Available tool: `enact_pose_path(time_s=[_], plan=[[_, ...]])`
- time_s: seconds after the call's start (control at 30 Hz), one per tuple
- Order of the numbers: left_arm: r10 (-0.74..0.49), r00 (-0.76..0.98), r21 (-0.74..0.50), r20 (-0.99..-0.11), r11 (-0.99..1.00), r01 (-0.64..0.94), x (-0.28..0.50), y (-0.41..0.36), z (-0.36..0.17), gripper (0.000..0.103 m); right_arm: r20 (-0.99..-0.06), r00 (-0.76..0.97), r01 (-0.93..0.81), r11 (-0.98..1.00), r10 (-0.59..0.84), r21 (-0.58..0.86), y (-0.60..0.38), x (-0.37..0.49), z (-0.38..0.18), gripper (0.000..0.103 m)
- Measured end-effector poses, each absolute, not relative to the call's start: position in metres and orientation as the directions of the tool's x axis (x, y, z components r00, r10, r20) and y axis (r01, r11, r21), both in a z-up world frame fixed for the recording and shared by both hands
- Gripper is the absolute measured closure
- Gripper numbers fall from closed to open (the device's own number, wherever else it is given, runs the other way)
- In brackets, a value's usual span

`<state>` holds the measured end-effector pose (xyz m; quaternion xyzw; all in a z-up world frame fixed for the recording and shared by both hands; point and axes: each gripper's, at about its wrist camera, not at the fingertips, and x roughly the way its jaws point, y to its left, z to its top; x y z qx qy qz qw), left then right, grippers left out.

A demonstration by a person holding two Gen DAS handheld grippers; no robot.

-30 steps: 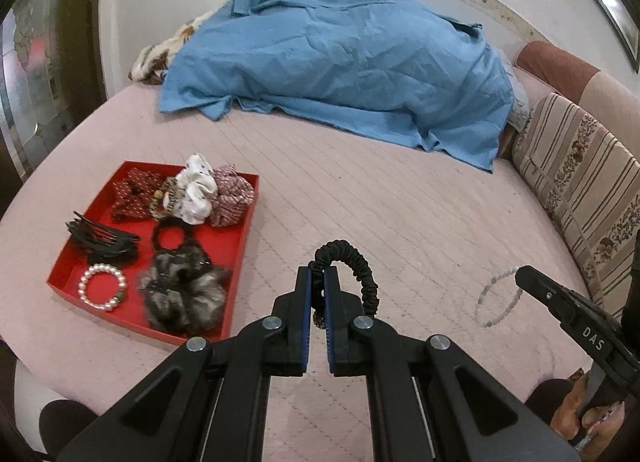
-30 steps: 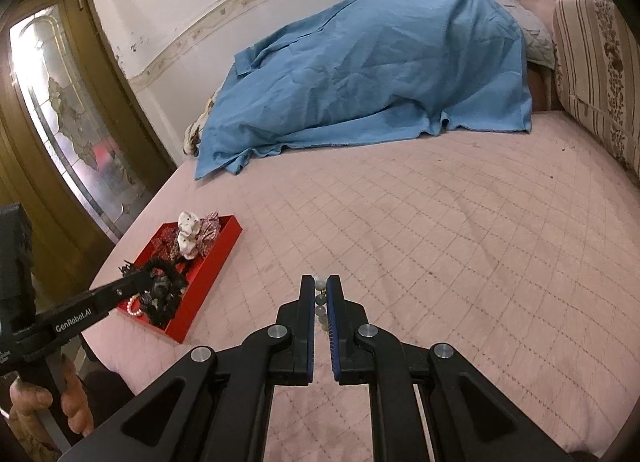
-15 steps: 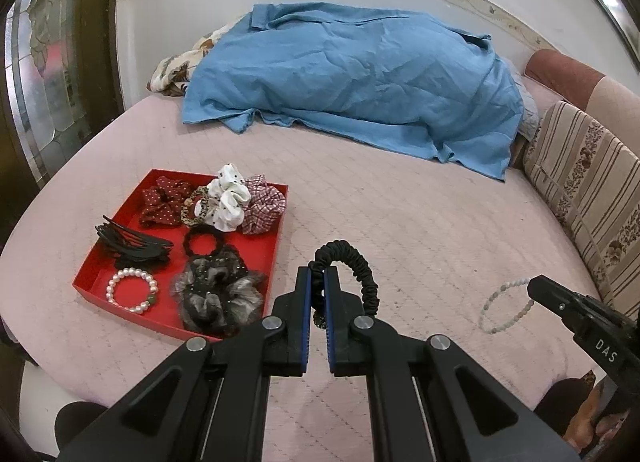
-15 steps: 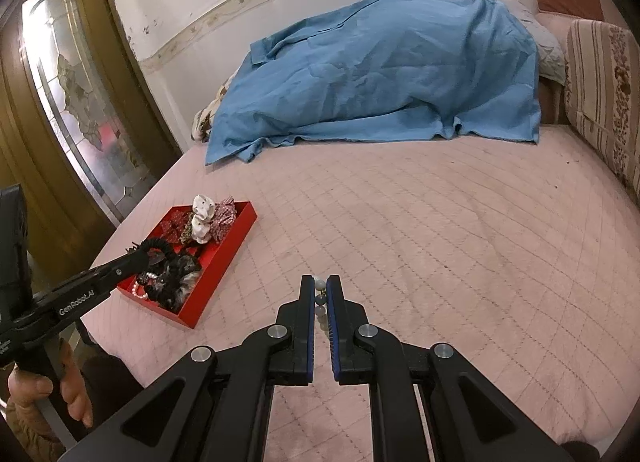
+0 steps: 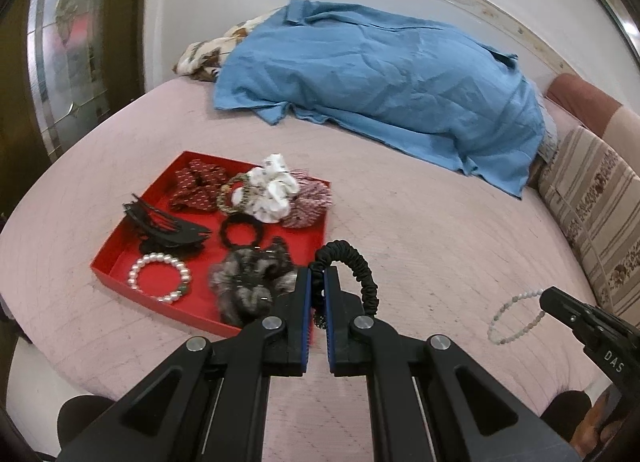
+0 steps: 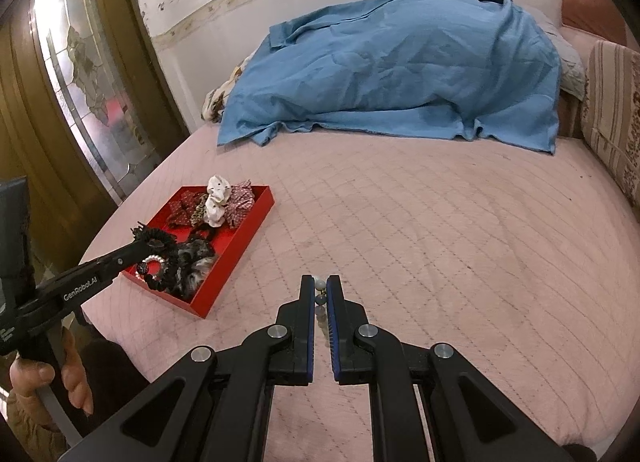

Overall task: Organize jewelry
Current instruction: 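Carry black scrunchie toward the red tray with the left tool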

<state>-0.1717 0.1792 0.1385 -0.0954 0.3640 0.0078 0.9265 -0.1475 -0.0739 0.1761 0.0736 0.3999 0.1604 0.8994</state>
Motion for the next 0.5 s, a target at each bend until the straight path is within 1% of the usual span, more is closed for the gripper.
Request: enact_pose_path(time_s=[0.2,0.5], plan=[[-0.025,0.749,-0.174,-0.663,0.977,-0.122,-0.169,0.207,0.141,0.097,-0.699,0.617,-0.269,0.932,0.361,0.244,-0.052,-0.141,0.181,0.096],[-0.031,0.767,-0.189,-0.641,0.975,-0.119,-0.139,0.231,0.143,0.097,-0.705,0.596,-0.317,0.919,0.384,0.233,-0.024,-0.124,0.190,0.096]])
